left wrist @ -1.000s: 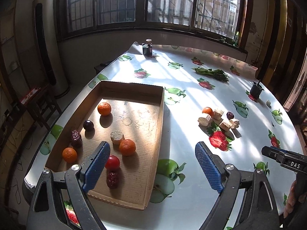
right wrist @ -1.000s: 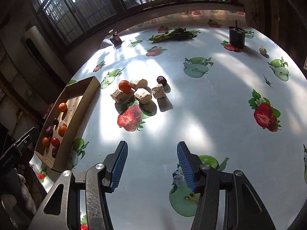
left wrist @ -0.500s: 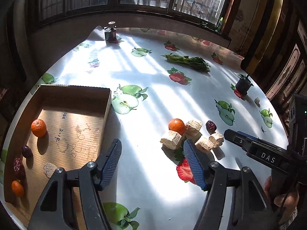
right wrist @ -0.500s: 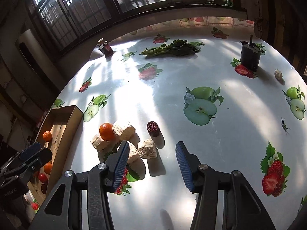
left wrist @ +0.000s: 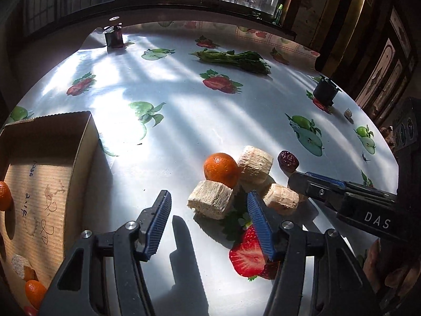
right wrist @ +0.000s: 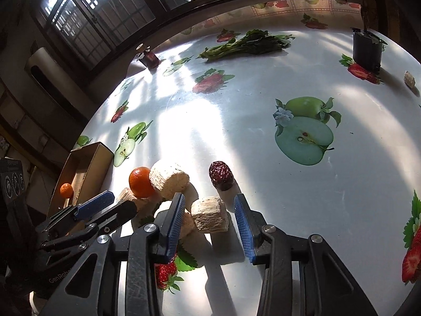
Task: Organize fruits
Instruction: 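Grasp a beige cake block with the left tool while the right tool grasps another cake block, then carry the cake with the left tool into the box and release it while the right tool carries its cake, then lower the held cake block into the box and open the right tool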
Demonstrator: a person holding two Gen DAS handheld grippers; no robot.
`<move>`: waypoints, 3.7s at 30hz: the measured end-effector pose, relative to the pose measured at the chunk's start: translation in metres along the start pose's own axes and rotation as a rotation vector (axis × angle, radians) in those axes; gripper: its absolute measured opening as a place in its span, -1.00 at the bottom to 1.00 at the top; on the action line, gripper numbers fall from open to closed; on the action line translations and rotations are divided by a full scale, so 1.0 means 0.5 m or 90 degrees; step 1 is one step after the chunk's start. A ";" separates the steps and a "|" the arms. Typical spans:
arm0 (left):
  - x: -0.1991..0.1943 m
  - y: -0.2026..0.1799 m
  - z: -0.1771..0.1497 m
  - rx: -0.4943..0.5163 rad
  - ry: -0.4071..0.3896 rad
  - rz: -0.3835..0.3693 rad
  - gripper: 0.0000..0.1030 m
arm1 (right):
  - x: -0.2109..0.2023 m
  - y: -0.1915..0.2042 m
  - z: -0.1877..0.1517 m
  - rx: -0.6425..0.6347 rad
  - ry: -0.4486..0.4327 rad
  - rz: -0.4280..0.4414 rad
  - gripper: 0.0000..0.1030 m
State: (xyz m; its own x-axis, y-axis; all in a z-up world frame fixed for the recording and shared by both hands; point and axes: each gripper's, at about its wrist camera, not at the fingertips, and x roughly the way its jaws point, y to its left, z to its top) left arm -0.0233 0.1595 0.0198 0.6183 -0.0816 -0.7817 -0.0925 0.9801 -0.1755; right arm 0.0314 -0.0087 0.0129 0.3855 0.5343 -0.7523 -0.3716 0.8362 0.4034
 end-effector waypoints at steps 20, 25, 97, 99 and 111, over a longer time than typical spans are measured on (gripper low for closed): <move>0.011 -0.007 -0.018 0.006 -0.016 -0.036 -0.36 | -0.007 -0.003 -0.010 -0.037 -0.008 -0.050 -0.41; 0.001 -0.009 -0.023 0.005 -0.033 -0.030 -0.36 | -0.009 0.003 -0.014 -0.042 -0.012 -0.060 -0.45; -0.359 0.368 -0.265 -0.243 -0.123 0.190 0.11 | -0.056 0.411 -0.206 -0.218 0.064 0.106 -0.43; -0.370 0.369 -0.267 -0.251 -0.130 0.188 0.13 | -0.066 0.375 -0.217 -0.226 0.079 0.077 -0.39; -0.401 0.345 -0.262 -0.251 -0.148 0.184 0.15 | -0.062 0.308 -0.293 -0.291 0.099 -0.014 0.10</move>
State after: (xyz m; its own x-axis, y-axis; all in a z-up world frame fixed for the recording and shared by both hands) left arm -0.2656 0.3214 0.0680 0.6765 0.2680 -0.6859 -0.5430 0.8107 -0.2189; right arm -0.1616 0.0855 0.0220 0.2795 0.4626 -0.8413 -0.7115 0.6882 0.1420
